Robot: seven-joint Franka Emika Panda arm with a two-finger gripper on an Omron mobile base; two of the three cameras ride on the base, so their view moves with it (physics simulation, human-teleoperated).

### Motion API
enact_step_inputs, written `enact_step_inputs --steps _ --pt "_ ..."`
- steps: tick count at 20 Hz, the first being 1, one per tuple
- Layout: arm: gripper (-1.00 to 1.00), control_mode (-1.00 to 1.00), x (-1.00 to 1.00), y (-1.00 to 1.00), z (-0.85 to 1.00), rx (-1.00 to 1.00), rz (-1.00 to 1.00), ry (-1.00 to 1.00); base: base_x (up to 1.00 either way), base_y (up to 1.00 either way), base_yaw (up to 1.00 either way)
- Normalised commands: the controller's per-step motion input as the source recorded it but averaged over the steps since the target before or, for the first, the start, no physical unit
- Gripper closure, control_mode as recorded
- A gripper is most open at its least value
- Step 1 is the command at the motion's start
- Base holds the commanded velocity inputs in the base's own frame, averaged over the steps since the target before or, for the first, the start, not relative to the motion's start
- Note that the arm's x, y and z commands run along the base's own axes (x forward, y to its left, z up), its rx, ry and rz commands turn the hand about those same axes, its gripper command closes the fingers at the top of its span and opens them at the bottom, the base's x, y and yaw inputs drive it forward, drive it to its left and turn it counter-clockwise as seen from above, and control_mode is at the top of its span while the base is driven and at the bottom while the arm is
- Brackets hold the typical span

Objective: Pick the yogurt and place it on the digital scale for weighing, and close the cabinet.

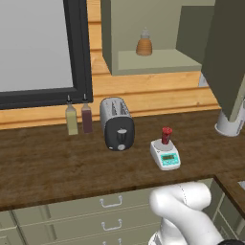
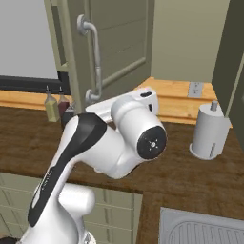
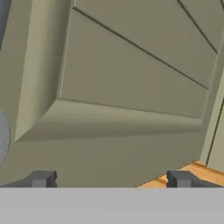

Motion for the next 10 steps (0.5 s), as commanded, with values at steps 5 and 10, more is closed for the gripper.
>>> enact_step_inputs --steps 5,10 --pt "-1.00 -1.00 1.00 1.00 0.00 0.00 0.00 0.00 0.00 0.00 0.00" --pt "-1.00 -1.00 1.00 1.00 0.00 0.00 0.00 0.00 0.00 0.00 0.00"
